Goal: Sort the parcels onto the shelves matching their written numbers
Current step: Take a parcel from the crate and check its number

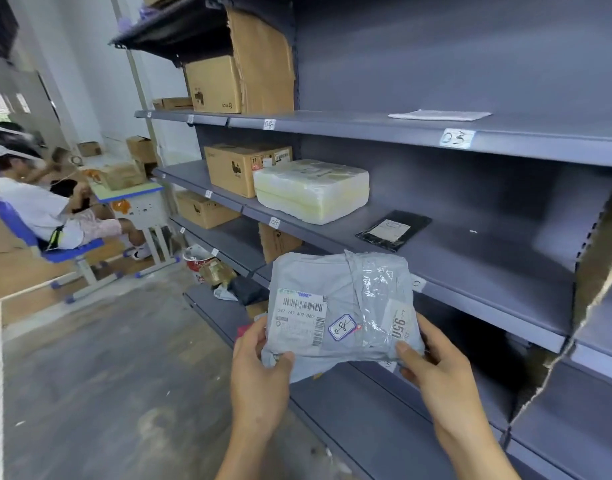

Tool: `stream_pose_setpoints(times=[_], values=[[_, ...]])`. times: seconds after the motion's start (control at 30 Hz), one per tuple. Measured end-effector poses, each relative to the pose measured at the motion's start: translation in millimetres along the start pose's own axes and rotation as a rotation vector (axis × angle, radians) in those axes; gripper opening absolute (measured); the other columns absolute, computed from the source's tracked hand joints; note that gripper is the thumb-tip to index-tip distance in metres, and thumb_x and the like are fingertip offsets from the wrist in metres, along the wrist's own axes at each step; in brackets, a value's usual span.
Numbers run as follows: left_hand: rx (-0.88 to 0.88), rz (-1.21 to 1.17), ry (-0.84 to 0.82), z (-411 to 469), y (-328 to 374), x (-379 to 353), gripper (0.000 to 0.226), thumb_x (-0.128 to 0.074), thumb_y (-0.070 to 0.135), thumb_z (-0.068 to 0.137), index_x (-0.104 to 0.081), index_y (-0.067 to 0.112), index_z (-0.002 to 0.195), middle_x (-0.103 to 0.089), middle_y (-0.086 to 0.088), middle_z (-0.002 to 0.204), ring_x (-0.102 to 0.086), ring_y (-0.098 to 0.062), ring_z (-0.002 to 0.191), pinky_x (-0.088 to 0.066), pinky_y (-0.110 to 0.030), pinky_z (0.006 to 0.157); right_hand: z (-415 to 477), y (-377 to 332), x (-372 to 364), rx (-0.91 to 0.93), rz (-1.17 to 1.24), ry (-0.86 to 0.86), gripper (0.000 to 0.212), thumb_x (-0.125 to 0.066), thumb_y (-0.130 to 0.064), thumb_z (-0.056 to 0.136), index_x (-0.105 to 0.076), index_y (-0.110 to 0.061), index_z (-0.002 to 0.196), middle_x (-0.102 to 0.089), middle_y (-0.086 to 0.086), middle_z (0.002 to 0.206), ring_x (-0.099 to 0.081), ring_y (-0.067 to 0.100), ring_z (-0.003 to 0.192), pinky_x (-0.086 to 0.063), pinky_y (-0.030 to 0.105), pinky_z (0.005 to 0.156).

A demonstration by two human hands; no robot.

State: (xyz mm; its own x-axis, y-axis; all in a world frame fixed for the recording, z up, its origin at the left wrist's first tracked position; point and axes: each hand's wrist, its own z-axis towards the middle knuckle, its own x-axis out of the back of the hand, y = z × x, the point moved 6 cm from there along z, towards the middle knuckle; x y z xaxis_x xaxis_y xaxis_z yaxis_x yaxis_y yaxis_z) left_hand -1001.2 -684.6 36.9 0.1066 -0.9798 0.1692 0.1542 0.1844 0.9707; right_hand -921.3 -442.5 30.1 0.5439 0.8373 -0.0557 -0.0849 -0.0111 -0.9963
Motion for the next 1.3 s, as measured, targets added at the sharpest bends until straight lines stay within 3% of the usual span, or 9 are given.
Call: stream_pose_setpoints(times=[0.1, 0.37, 0.53, 0.77, 0.9, 1.0, 1.13, 1.23, 1.3], values=[[-0.001, -0.01, -0.008, 42, -15, 16, 0.061, -0.066, -0.005, 0.083, -0.056, 0.044, 0.117, -0.06, 0.013, 0.119, -0.053, 0.008, 0.11, -0.044, -0.024, 0.089, 19, 5, -40, 0.011, -0.025, 0.009, 0.051, -0.061, 0.002, 0.094, -0.065, -0.039, 0.124, -0.074, -0.015, 0.108, -0.069, 0.003, 0.094, -0.053, 0.026, 0.08], [0.001, -0.027, -0.015, 162, -45, 79, 0.057, -0.067, -0.005, 0.085, -0.055, 0.034, 0.125, -0.059, 0.009, 0.121, -0.052, 0.015, 0.104, -0.041, -0.022, 0.091, 72, 10, -166, 0.042, -0.062, -0.005, 0.052, -0.06, 0.004, 0.093, -0.066, -0.036, 0.125, -0.074, -0.014, 0.111, -0.069, 0.007, 0.101, -0.053, 0.033, 0.089], [-0.006, -0.012, -0.033, 223, -57, 112, 0.057, -0.068, -0.002, 0.085, -0.052, 0.042, 0.117, -0.06, 0.007, 0.121, -0.058, -0.008, 0.111, -0.047, -0.028, 0.09, 96, 13, -227, 0.016, -0.012, -0.021, 0.049, -0.059, 0.005, 0.094, -0.065, -0.035, 0.122, -0.075, -0.014, 0.106, -0.07, 0.002, 0.09, -0.053, 0.015, 0.065], [-0.025, -0.014, -0.023, 300, -79, 131, 0.056, -0.068, -0.002, 0.083, -0.057, 0.044, 0.112, -0.064, 0.006, 0.121, -0.06, -0.007, 0.106, -0.044, -0.015, 0.08, 144, 18, -294, -0.004, -0.013, -0.051, 0.047, -0.059, 0.004, 0.095, -0.065, -0.032, 0.124, -0.075, -0.011, 0.107, -0.072, 0.003, 0.09, -0.053, 0.014, 0.065], [-0.031, -0.013, -0.022, 350, -89, 129, 0.062, -0.068, -0.002, 0.083, -0.055, 0.056, 0.1, -0.063, 0.013, 0.117, -0.057, 0.002, 0.103, -0.04, -0.004, 0.07, 188, 24, -328, 0.013, -0.022, -0.062, 0.049, -0.059, 0.004, 0.095, -0.064, -0.035, 0.124, -0.075, -0.013, 0.108, -0.071, 0.004, 0.094, -0.054, 0.015, 0.067], [-0.04, -0.029, 0.016, 393, -97, 128, 0.055, -0.068, -0.003, 0.083, -0.06, 0.042, 0.113, -0.064, 0.011, 0.119, -0.056, 0.005, 0.103, -0.041, -0.004, 0.071, 227, 31, -354, 0.024, -0.013, -0.071, 0.048, -0.062, 0.001, 0.095, -0.064, -0.038, 0.122, -0.075, -0.015, 0.107, -0.071, 0.002, 0.096, -0.054, 0.014, 0.067], [-0.062, -0.04, 0.027, 454, -92, 130, 0.061, -0.068, -0.006, 0.083, -0.056, 0.05, 0.101, -0.065, 0.024, 0.108, -0.056, -0.001, 0.107, -0.044, -0.022, 0.083, 280, 30, -393, 0.028, -0.028, -0.074, 0.048, -0.065, -0.002, 0.094, -0.064, -0.045, 0.115, -0.075, -0.017, 0.106, -0.07, 0.004, 0.098, -0.054, 0.024, 0.081], [-0.079, -0.033, 0.027, 497, -88, 132, 0.063, -0.067, -0.007, 0.084, -0.055, 0.053, 0.1, -0.066, 0.036, 0.096, -0.057, 0.007, 0.1, -0.045, -0.017, 0.078, 316, 28, -421, 0.039, -0.044, -0.09, 0.047, -0.066, -0.006, 0.094, -0.064, -0.048, 0.115, -0.074, -0.018, 0.108, -0.069, 0.004, 0.102, -0.054, 0.035, 0.092], [-0.078, -0.048, 0.048, 522, -93, 136, 0.062, -0.068, -0.007, 0.083, -0.057, 0.051, 0.103, -0.067, 0.03, 0.101, -0.058, 0.006, 0.101, -0.048, -0.019, 0.08, 335, 25, -439, 0.05, -0.051, -0.097, 0.047, -0.065, -0.006, 0.094, -0.065, -0.05, 0.114, -0.074, -0.018, 0.108, -0.069, 0.003, 0.1, -0.053, 0.037, 0.094]])
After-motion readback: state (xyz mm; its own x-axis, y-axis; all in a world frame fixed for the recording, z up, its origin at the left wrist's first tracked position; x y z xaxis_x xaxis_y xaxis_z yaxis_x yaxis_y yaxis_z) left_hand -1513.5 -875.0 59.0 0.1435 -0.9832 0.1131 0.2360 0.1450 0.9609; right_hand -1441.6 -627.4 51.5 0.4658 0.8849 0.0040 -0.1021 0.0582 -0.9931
